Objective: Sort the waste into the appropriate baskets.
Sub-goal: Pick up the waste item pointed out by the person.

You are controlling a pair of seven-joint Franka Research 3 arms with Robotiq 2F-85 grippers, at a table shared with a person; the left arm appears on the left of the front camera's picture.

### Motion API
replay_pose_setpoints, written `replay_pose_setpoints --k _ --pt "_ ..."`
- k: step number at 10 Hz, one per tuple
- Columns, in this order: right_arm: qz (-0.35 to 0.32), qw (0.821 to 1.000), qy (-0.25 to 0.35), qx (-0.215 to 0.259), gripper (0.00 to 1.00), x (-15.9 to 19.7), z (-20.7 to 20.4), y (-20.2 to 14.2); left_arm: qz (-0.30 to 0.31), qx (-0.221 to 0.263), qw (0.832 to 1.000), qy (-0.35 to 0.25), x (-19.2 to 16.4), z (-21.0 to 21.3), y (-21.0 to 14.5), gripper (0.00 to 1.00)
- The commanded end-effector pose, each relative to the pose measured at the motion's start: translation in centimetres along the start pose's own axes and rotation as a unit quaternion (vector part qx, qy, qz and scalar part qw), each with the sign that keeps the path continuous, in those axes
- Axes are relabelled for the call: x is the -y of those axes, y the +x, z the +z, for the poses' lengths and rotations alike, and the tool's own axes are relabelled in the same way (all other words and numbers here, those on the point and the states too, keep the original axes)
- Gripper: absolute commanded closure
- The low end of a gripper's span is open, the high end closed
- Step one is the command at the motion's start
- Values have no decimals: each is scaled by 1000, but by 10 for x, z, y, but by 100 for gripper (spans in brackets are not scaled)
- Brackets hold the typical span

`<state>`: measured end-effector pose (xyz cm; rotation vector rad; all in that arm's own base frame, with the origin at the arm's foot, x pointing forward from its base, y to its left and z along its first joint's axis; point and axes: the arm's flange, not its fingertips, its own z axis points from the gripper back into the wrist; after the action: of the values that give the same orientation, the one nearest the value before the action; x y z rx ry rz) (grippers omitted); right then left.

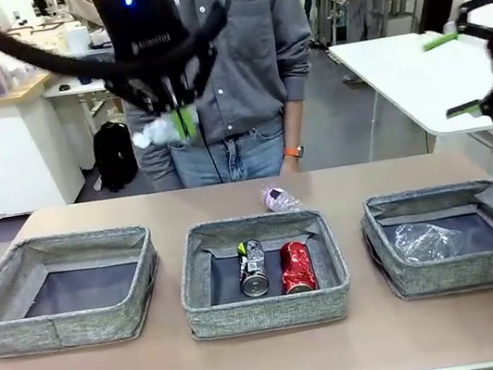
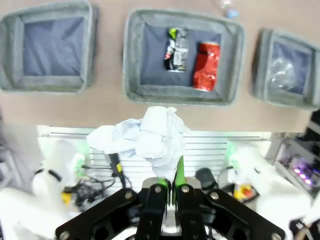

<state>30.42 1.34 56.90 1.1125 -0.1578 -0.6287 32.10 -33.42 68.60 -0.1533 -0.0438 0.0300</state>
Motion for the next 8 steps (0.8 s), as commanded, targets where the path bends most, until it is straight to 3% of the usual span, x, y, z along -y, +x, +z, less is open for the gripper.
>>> replay_pose_setpoints --k 1,2,3,7,8 --pt "10 999 -7 -30 0 -4 -14 -12 -19 8 1000 -7 14 45 12 100" --pt "10 999 -7 -30 0 -4 -14 -12 -44 8 999 -13 17 65 3 100" --pt "10 999 -7 -30 0 -4 -14 -12 -11 6 1000 -7 9 24 -2 100" --pt "10 999 -7 -30 0 -4 -14 -12 -19 0 1000 -9 13 34 1 100" --pt "10 999 -7 -30 0 -4 -14 -12 -41 -13 997 -65 17 32 7 100"
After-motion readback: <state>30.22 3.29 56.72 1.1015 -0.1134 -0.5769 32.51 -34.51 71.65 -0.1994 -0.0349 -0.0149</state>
